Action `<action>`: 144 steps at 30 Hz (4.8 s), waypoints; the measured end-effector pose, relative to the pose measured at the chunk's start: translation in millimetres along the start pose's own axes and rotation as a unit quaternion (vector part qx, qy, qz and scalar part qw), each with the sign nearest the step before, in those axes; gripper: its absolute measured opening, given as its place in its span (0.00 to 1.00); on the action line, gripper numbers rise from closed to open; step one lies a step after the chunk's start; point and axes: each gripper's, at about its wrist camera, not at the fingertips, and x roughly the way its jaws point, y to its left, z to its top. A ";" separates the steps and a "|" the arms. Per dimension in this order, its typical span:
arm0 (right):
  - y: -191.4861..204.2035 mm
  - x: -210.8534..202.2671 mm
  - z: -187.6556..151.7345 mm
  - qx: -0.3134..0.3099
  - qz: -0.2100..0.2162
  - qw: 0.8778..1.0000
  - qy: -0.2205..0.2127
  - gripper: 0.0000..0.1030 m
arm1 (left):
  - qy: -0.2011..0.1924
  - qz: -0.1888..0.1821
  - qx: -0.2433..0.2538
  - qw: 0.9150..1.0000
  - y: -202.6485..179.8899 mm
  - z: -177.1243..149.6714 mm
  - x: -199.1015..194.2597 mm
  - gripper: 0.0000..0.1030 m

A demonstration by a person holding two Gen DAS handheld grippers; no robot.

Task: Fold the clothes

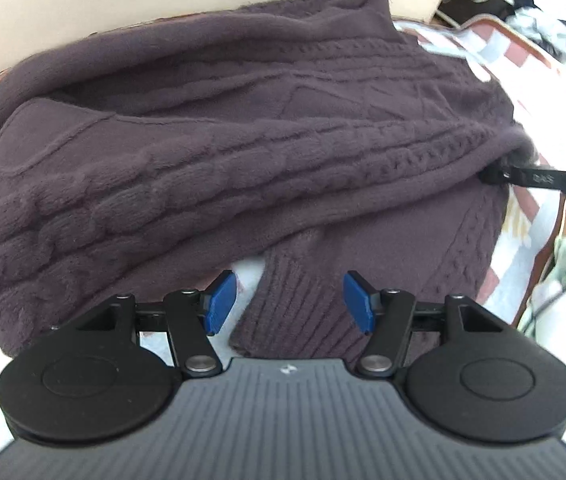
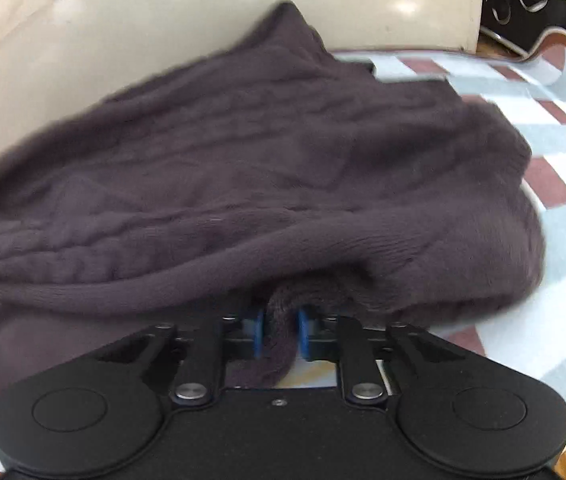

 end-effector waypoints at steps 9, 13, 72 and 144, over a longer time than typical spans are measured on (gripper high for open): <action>5.4 -95.6 -37.5 0.008 0.015 1.000 0.006 0.07 | -0.033 -0.022 -0.007 0.999 -6.3 1.2 -18.3 0.57; 0.7 -125.6 -48.2 0.022 0.024 0.999 -0.014 0.07 | -0.048 -0.059 0.005 0.997 -14.6 2.8 -24.5 0.57; -0.4 -126.3 14.8 -0.155 0.021 0.987 -0.027 0.41 | 0.022 0.173 0.082 0.981 -9.4 51.1 -76.7 0.65; 176.3 8.2 130.6 0.054 0.270 0.961 0.008 0.11 | -0.163 -0.018 -0.018 0.986 43.2 22.7 -63.8 0.87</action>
